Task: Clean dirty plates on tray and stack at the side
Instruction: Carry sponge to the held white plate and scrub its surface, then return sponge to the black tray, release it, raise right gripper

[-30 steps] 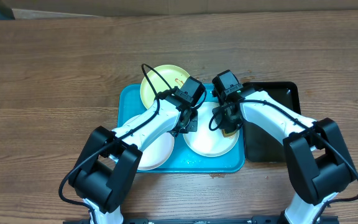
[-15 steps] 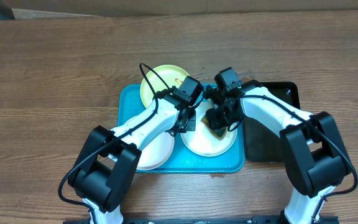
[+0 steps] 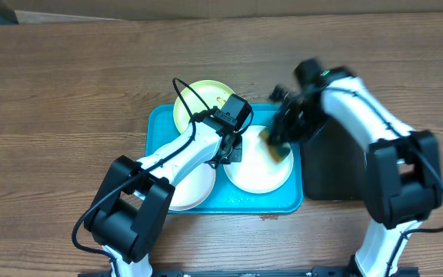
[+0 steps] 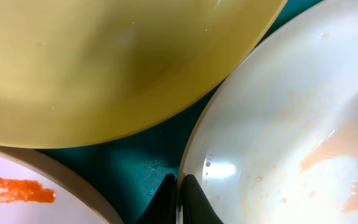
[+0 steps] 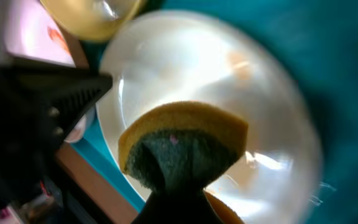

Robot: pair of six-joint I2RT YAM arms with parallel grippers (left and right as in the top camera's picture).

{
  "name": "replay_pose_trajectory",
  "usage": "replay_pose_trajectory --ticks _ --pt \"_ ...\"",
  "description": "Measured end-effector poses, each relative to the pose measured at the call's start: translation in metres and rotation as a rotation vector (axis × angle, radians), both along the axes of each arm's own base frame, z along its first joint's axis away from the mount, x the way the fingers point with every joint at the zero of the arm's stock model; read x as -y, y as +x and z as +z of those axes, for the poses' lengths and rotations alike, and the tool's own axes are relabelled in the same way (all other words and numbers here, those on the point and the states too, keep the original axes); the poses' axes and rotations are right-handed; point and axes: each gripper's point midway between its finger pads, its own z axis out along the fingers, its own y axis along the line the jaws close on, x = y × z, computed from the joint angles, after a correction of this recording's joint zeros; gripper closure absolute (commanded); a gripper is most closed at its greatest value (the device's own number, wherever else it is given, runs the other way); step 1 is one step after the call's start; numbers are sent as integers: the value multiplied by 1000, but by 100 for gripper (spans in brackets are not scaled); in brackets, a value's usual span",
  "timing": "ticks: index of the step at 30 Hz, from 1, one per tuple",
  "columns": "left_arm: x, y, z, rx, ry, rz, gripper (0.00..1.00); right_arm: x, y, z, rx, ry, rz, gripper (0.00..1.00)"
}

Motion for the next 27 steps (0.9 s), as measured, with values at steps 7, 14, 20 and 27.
replay_pose_trajectory --ticks 7,14,20,27 --pt "0 0 0 0 -2 0 94 82 19 21 10 -101 -192 96" --pt "4 -1 0 -7 -21 -6 85 140 28 -11 11 -320 -364 96" --pt "5 -2 0 -12 -27 -6 77 151 32 -46 55 -378 -414 96" --pt "2 -8 -1 -36 -12 -6 73 154 27 -67 65 -395 -437 55"
